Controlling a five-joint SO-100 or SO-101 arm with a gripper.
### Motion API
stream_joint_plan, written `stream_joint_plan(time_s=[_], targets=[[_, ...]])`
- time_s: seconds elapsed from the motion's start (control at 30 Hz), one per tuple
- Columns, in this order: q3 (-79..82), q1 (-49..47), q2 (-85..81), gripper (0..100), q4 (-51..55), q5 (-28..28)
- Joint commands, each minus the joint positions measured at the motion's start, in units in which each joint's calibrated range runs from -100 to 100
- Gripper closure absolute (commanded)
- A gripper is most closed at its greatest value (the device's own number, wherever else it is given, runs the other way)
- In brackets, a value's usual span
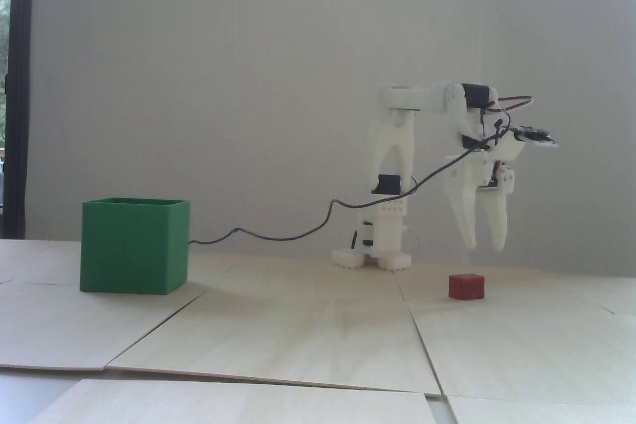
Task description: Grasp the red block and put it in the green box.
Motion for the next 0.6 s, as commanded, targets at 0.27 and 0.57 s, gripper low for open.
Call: stream_joint_plan(time_s=[0.27,0.57], targets=[[-1.1,-1.5,-0.8,73,1.9,-0.2],[-1.8,-1.5,2.7,73,1.7,-2.2]])
